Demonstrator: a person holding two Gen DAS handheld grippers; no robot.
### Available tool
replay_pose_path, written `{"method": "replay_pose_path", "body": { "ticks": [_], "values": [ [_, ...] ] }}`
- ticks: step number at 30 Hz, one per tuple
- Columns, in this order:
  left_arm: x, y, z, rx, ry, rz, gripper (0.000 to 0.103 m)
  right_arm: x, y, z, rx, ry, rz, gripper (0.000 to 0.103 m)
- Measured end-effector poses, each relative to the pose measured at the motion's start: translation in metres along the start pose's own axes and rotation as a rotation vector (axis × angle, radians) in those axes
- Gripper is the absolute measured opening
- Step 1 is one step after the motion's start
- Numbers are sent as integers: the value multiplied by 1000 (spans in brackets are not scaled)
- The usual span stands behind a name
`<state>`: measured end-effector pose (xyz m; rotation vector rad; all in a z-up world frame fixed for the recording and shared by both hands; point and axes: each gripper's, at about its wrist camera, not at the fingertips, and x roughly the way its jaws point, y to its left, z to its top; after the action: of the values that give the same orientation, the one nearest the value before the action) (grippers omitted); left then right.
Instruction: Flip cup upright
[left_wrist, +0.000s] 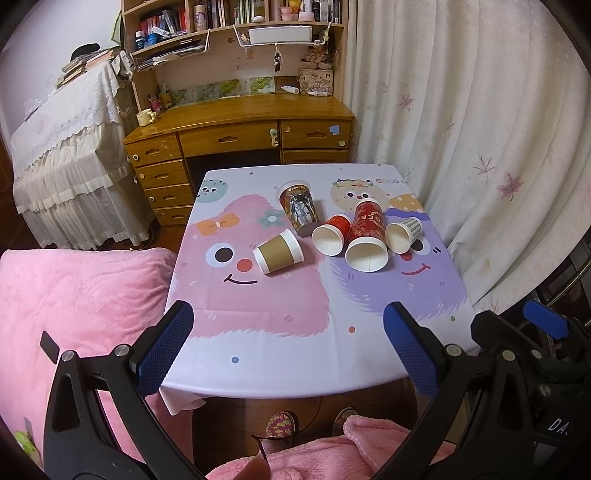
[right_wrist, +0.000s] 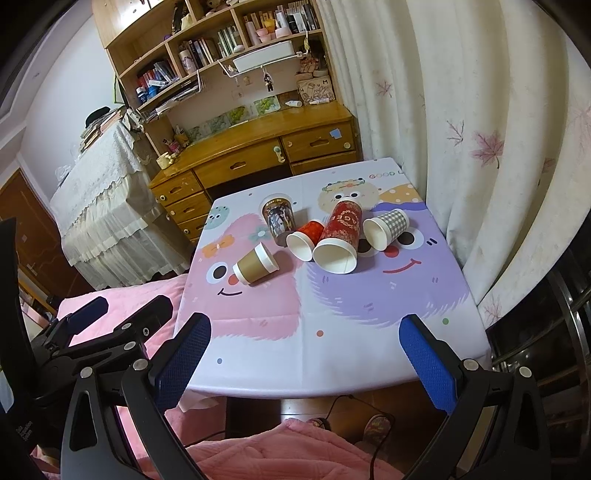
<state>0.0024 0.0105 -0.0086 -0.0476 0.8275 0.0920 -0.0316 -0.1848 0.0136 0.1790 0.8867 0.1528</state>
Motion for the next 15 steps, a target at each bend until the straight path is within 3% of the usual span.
{"method": "replay_pose_path", "body": {
  "ticks": [15],
  "values": [
    [-12,5,-18,-4,21,20,102,-1,5,-13,4,14,12,103]
  ]
}}
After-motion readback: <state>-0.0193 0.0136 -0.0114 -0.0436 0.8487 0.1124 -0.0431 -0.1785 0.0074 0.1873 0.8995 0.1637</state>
